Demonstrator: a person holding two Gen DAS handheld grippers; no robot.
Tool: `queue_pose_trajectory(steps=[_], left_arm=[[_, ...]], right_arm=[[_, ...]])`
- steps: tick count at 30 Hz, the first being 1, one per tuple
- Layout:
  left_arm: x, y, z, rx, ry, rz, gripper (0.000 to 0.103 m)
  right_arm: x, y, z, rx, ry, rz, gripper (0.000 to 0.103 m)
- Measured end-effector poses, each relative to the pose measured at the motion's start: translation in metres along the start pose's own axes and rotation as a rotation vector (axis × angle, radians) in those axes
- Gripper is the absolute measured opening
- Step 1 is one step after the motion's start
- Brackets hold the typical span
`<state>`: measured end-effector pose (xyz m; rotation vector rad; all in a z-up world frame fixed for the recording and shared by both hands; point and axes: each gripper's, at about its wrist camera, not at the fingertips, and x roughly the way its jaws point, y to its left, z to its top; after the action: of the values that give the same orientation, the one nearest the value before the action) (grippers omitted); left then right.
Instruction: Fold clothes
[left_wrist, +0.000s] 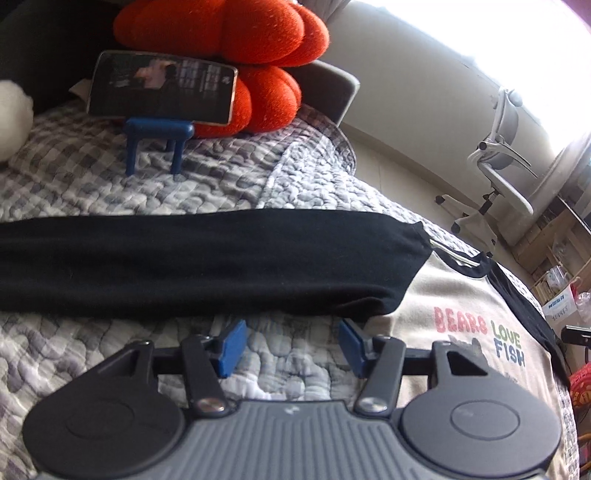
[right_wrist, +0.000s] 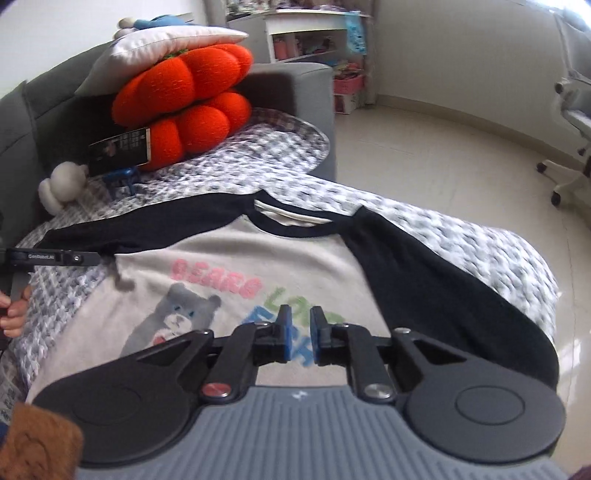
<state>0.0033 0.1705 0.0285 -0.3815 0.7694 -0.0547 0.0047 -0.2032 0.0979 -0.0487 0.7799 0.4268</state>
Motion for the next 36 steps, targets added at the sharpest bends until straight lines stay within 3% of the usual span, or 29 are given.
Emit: queue_pose_trajectory(steps=[2,7,10,12,14,16,18,19,20,25,27,29,36], left_arm=[[0.0,0.006,-0.003,-0.027,-0.025,-0.018,0.06],[0.009,0.005,-0.004,-0.037,-0.074,-0.065,0.063],[0.02,0.001,-0.001,-0.047,-0.081,-0.109,0.063],[0.029,-0.001,0.001,-0.043,-0.089,-0.12,0.063],[0.037,0.001,0.005,-0.055,-0.107,-0.123,0.061],[0.04,0.003,0.008,-0.053,-0.119,-0.115,0.056],[0.044,0.005,0.011,-0.038,-0.128,-0.092,0.017],[0.045,0.009,0.011,-0.045,-0.133,-0.099,0.016],[0.046,0.012,0.012,-0.054,-0.139,-0.106,0.011],[0.034,0.016,0.016,-0.065,-0.202,-0.088,0.007],[0.032,0.015,0.015,-0.055,-0.215,-0.07,0.007],[0.041,0.013,0.01,-0.038,-0.179,-0.036,0.008],[0.034,0.024,0.01,-0.087,-0.141,-0.077,0.018]], right_arm=[[0.019,0.02,0.022,-0.08,0.009,0.049,0.058],[0.084,0.065,0.07,-0.25,0.034,0.067,0.059],[0.132,0.067,0.094,-0.234,0.067,0.043,0.058],[0.163,0.061,0.107,-0.186,0.092,0.024,0.051],[0.19,0.055,0.113,-0.141,0.137,-0.016,0.037],[0.203,0.06,0.111,-0.165,0.124,-0.063,0.031],[0.209,0.065,0.11,-0.2,0.099,-0.103,0.017],[0.208,0.069,0.109,-0.221,0.081,-0.119,0.008],[0.206,0.07,0.111,-0.223,0.057,-0.139,0.005],[0.193,0.072,0.13,-0.193,-0.062,-0.192,0.004],[0.203,0.077,0.125,-0.239,-0.037,-0.214,0.004],[0.221,0.079,0.11,-0.28,0.002,-0.244,0.005],[0.222,0.082,0.097,-0.256,-0.037,-0.26,0.015]])
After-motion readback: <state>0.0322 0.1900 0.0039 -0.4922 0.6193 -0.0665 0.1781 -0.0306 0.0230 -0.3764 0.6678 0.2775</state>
